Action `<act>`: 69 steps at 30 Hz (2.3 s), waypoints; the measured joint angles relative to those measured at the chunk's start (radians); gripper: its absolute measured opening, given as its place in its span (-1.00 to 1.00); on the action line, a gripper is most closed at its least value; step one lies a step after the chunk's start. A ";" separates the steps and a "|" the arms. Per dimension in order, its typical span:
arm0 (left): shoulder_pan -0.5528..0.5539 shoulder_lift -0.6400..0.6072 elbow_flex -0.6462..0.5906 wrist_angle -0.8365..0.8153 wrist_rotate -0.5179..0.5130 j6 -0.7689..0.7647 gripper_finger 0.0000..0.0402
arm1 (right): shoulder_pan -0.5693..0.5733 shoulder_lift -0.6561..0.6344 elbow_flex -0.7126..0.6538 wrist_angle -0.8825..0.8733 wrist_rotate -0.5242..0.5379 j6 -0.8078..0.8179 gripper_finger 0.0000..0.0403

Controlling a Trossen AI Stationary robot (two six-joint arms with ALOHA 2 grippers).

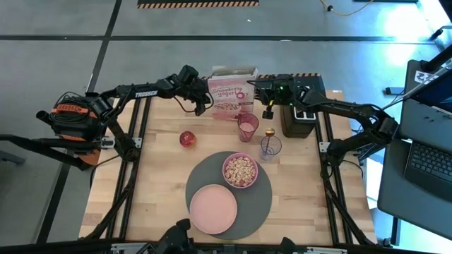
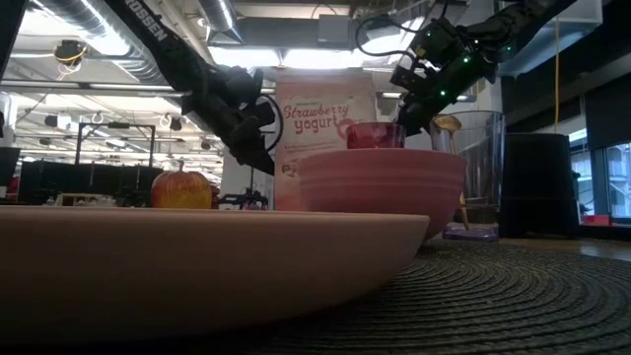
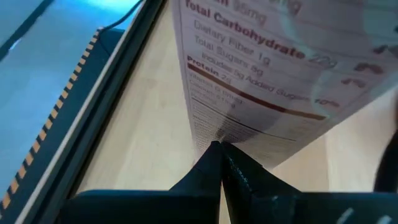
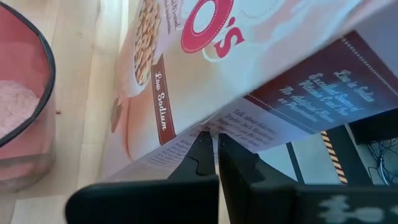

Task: Arrange a breakfast setting
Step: Pour the cereals from the pink cereal box into the pink bowl, then put the brown bread on the pink plate

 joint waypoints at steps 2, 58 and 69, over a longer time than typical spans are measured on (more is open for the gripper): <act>0.008 0.000 0.000 -0.001 -0.005 -0.001 -1.00 | 0.001 0.001 0.000 -0.002 0.003 0.000 -1.00; -0.189 -0.515 0.001 -0.188 -0.061 0.033 -1.00 | 0.093 -0.593 -0.135 -0.457 0.604 0.695 -0.97; -0.197 -0.573 0.001 -0.170 -0.159 0.036 -1.00 | -0.137 -0.588 -0.134 -0.622 0.446 0.913 -0.34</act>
